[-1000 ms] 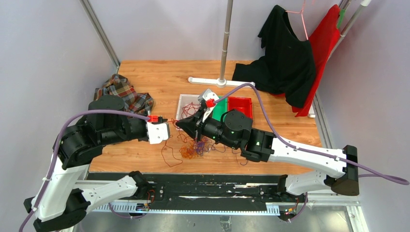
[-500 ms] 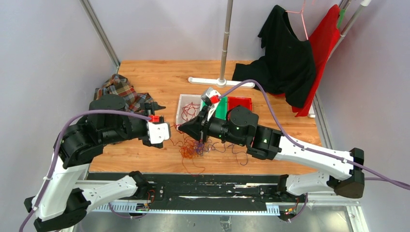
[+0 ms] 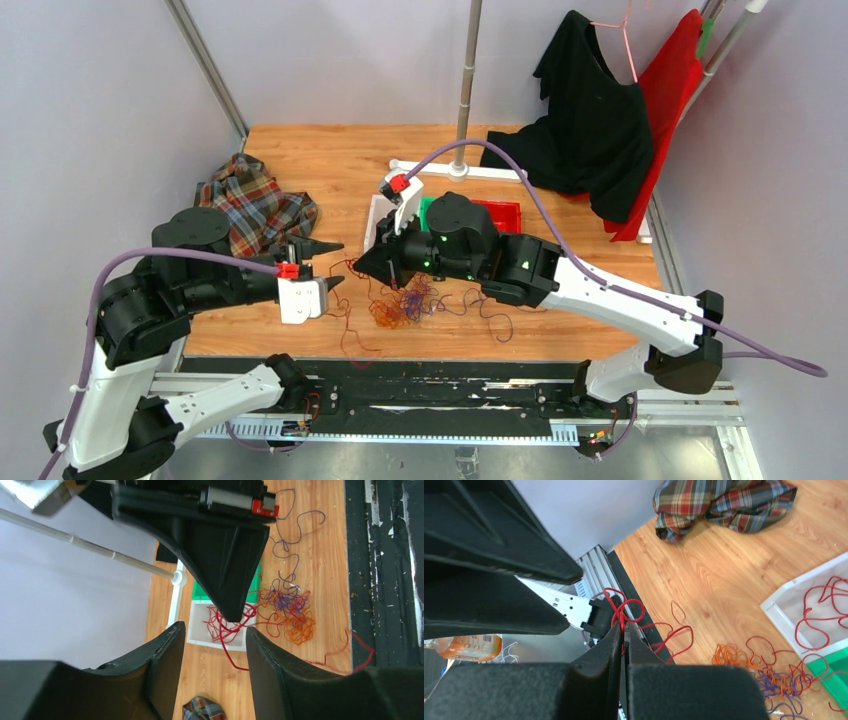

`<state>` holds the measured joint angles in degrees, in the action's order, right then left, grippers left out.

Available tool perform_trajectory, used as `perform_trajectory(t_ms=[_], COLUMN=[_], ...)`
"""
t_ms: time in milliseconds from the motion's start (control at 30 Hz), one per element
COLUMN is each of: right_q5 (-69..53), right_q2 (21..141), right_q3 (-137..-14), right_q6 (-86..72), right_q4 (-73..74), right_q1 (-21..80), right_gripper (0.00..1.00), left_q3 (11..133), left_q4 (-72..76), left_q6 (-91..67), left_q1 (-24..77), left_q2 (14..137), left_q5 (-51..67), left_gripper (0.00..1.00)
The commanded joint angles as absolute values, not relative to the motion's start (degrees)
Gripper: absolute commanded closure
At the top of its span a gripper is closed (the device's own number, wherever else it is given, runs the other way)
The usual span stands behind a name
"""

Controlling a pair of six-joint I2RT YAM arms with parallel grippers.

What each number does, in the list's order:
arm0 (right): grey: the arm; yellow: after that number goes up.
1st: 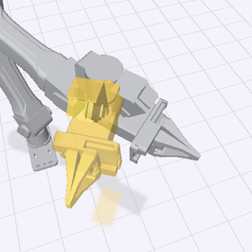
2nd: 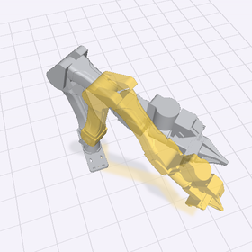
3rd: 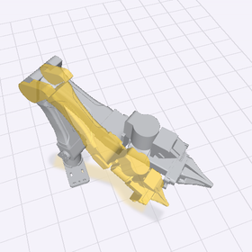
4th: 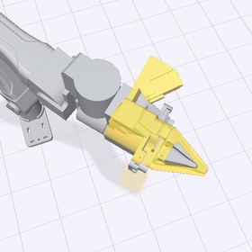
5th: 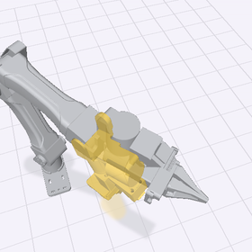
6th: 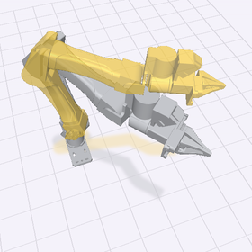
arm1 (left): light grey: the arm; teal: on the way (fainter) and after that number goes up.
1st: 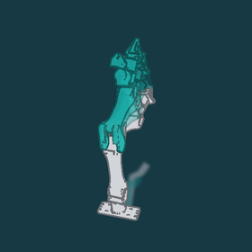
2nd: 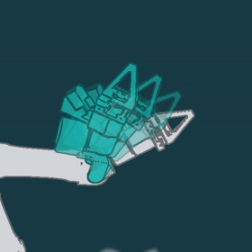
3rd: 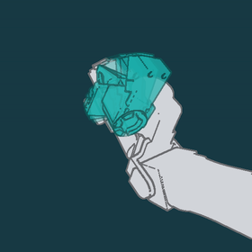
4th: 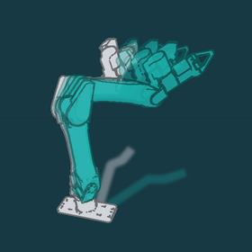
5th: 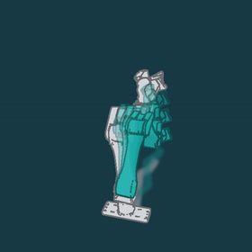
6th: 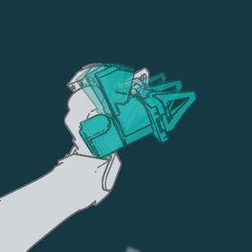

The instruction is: Untangle the cables

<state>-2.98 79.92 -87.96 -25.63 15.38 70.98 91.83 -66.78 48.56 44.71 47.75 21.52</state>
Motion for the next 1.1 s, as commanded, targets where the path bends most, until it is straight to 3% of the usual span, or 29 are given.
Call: perform_trajectory(t_ms=[0, 367, 833, 1067], right_q5=[-3.49, -10.31, -14.38, -18.65], right_q2=[81.75, 85.51, 87.72, 87.8], right_q3=[-91.84, -96.05, -96.99, -93.32], right_q6=[-27.76, -32.92, -35.69, -42.13], right_q4=[21.16, 22.14, 20.38, 14.5], right_q1=[70.31, 68.7, 68.49, 66.9], right_gripper=[0.99, 0.99, 1.0, 0.99], left_q3=[90.2, 79.38, 72.09, 65.01], left_q4=[-65.74, -65.65, -60.67, -51.35], left_q6=[50.14, 63.9, 72.61, 79.46], left_q1=[44.47, 44.47, 44.47, 44.47], left_q2=[46.21, 41.11, 36.13, 30.13], left_q5=[24.73, 21.46, 19.38, 18.16], left_gripper=[0.5, 0.67, 0.8, 0.91])
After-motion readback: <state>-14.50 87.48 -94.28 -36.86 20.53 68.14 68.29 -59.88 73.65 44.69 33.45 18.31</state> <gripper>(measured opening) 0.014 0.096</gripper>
